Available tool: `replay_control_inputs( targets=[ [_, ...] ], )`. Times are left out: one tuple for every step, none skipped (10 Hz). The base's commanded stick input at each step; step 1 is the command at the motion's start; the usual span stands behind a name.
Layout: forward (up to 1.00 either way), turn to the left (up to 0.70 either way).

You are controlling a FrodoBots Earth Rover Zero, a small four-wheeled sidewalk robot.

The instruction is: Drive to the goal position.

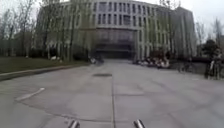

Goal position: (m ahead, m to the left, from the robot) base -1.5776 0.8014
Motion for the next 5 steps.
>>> replay_control_inputs(
  targets=[
    [0.7, 0.0],
    [0.7, 0.0],
    [0.64, 0.0],
    [0.0, 0.0],
    [0.0, 0.0]
  ],
)
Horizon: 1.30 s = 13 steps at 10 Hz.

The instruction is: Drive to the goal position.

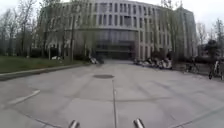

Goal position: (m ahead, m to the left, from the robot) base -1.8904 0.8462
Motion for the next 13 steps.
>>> replay_control_inputs(
  targets=[
    [0.0, 0.0],
    [0.0, 0.0],
    [0.0, 0.0],
    [0.0, 0.0],
    [0.0, 0.0],
    [0.0, 0.0],
    [0.0, 0.0],
    [0.43, 0.0],
    [0.7, 0.0],
    [0.7, -0.14],
    [0.7, -0.33],
    [0.7, -0.35],
    [0.7, -0.09]
  ],
)
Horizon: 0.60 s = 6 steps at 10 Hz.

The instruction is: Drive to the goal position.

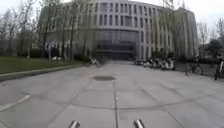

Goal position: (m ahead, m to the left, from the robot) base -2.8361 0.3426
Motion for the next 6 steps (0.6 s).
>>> replay_control_inputs(
  targets=[
    [0.7, 0.0],
    [0.7, 0.0],
    [0.7, -0.05],
    [0.7, -0.18],
    [0.7, -0.35],
    [0.7, -0.13]
  ],
)
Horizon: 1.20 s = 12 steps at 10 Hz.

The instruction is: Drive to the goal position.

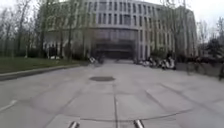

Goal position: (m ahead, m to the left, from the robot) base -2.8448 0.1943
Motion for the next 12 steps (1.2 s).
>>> replay_control_inputs(
  targets=[
    [0.7, -0.03],
    [0.7, 0.0],
    [0.7, 0.0],
    [0.7, 0.0],
    [0.7, 0.0],
    [0.7, 0.0],
    [0.7, 0.0],
    [0.7, 0.0],
    [0.7, 0.0],
    [0.7, 0.0],
    [0.7, 0.0],
    [0.7, 0.0]
  ],
)
